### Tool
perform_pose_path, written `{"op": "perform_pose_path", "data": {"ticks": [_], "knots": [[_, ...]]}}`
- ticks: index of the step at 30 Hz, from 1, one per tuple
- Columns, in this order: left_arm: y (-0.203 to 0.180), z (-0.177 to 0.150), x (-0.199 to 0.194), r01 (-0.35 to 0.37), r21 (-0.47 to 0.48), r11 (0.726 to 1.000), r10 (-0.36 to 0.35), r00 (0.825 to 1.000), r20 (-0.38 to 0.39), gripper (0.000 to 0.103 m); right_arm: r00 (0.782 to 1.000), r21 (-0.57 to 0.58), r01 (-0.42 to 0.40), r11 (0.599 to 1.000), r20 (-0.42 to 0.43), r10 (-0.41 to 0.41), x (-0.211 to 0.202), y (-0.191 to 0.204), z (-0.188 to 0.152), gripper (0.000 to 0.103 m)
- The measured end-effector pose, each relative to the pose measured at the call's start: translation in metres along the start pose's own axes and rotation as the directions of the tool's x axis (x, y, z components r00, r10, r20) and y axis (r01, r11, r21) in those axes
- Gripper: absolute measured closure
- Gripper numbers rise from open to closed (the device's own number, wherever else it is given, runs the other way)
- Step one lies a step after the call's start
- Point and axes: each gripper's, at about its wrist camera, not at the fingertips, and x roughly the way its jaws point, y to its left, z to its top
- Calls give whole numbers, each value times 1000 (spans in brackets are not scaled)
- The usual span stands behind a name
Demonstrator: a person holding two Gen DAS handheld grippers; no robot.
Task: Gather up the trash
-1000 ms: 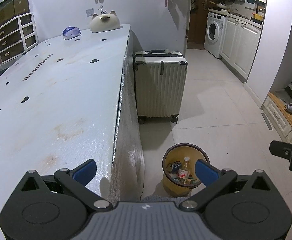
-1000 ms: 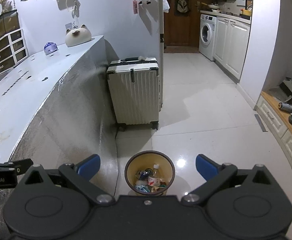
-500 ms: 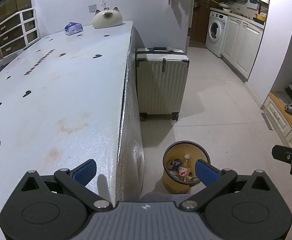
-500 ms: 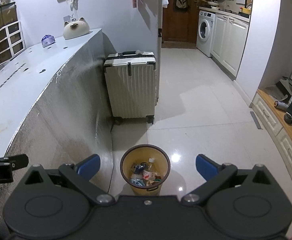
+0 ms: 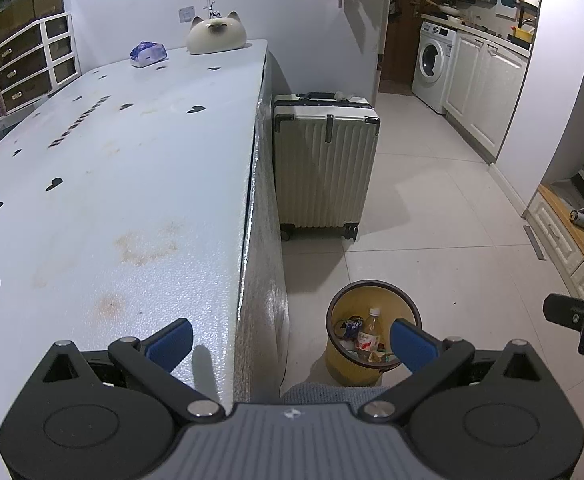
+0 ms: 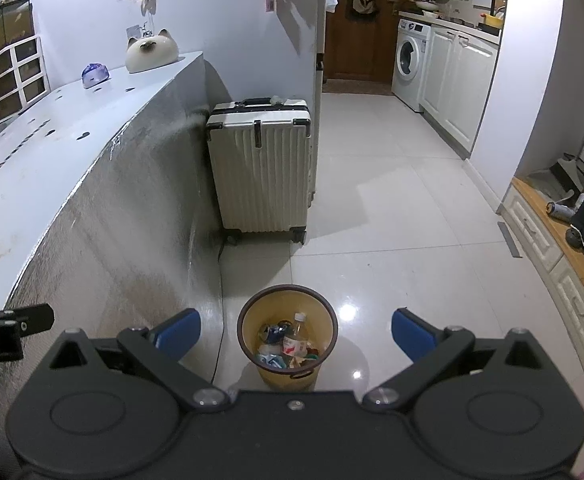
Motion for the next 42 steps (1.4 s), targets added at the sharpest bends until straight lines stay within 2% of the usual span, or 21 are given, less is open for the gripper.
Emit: {"op": "perform_pose_path", "data": {"ticks": [42], "knots": [[2,-2,3,3,-9,1000,-3,1000,-3,0,1000,-1,10,1000,-12,-10,2,-2,0,0]]}}
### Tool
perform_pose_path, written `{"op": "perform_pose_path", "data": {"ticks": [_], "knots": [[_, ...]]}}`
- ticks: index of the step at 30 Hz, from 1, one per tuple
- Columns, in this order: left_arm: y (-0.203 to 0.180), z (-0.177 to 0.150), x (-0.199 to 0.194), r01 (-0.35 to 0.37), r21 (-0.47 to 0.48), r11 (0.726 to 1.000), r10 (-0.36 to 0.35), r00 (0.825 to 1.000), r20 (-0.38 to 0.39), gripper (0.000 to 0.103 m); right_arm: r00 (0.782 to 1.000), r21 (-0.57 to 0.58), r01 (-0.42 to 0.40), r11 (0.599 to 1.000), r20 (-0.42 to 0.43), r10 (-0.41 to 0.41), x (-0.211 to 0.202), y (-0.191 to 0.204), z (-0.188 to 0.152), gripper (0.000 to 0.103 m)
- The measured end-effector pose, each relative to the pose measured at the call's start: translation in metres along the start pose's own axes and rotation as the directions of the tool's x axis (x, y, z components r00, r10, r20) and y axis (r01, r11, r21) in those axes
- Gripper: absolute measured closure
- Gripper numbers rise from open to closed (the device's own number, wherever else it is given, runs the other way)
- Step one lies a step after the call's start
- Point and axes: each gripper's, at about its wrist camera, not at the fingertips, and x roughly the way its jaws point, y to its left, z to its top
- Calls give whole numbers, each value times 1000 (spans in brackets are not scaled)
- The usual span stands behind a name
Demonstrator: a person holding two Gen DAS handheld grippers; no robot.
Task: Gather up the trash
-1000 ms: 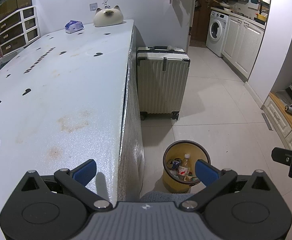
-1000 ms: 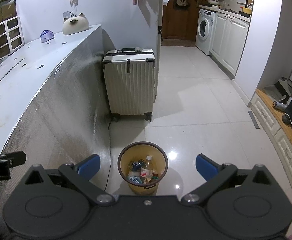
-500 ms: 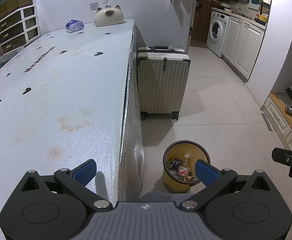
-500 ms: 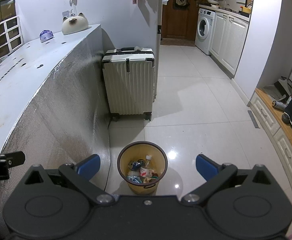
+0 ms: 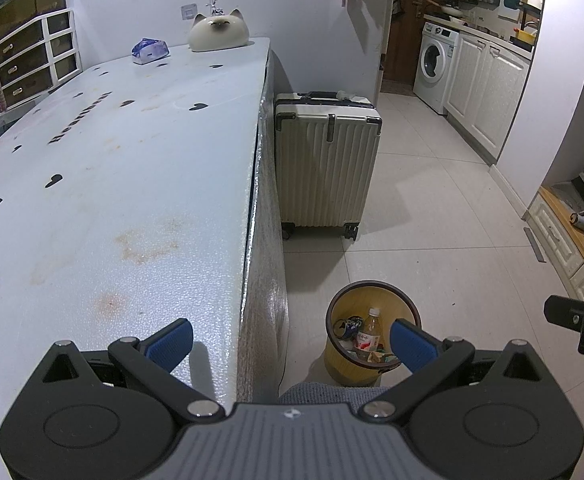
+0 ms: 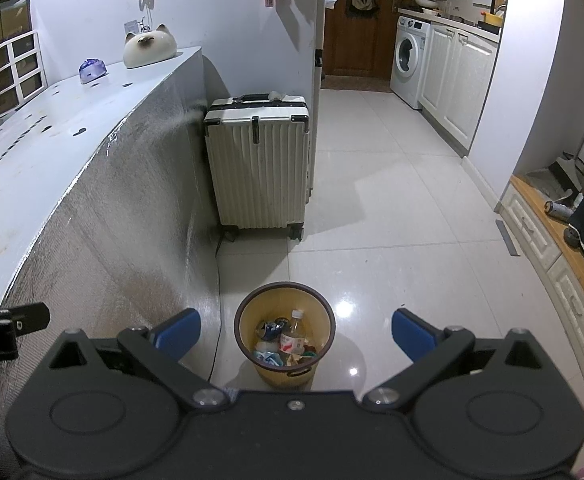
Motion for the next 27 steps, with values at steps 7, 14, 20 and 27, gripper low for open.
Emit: {"op": "perform_pose_path", "data": {"ticks": [7,14,20,27], "knots": [[0,0,0,0,0,1000,0,1000,1,0,1000,1,2,1000,1,-2,-1,-1,0,0],[-1,1,0,0,0,1000,0,1000,0,0,1000,1,2,1000,1,-2,0,-3,1,0],[-1,2,0,-1,-2,1000,1,1000,1,0,1000,0,3,1000,2,-3,0,-2,1,0],[-1,3,0,-2,0,1000,2,1000,1,0,1000,1,3,1000,2,-3,-1,-3,2,0]]}}
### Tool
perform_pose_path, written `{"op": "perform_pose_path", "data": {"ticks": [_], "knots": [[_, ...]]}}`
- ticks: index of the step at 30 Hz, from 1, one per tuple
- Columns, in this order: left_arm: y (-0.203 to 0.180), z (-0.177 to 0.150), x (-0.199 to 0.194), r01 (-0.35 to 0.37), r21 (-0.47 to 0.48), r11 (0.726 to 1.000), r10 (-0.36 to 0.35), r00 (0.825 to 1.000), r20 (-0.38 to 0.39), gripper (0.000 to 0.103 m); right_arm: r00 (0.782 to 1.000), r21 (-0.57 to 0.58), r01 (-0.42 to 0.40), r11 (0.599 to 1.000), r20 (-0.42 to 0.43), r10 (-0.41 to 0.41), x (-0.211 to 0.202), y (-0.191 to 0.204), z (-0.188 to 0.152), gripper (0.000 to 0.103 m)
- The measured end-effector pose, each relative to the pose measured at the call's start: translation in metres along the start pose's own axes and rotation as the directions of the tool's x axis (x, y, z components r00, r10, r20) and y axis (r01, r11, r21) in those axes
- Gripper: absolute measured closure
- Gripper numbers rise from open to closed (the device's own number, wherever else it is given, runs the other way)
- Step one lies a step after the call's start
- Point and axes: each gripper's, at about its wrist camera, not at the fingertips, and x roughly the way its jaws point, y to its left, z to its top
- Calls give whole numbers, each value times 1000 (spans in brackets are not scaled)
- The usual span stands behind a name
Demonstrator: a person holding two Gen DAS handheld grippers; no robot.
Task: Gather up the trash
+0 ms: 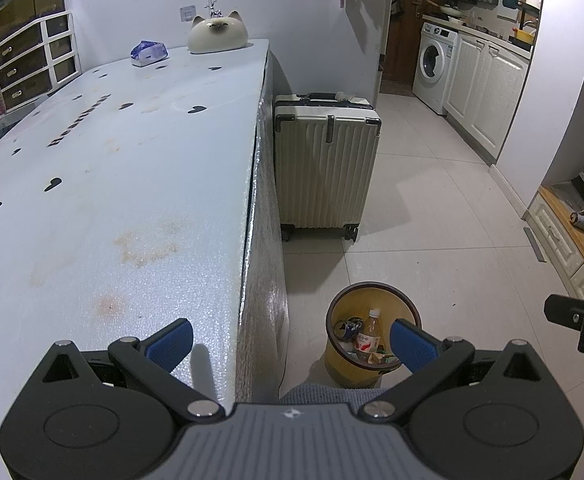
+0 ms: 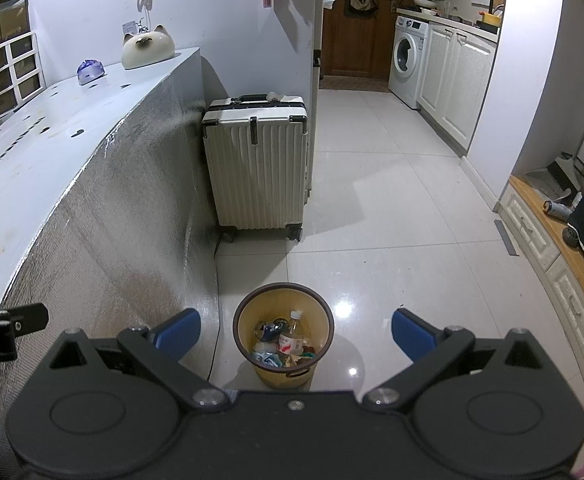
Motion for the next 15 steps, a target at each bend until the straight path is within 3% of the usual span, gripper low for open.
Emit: {"op": "perform_pose_path", "data": {"ticks": [15], "knots": [[-1,2,-2,2,2,1000,-2,1000,2,0,1000,1,-2,1000,-2,2,0,1,-1,0]]}}
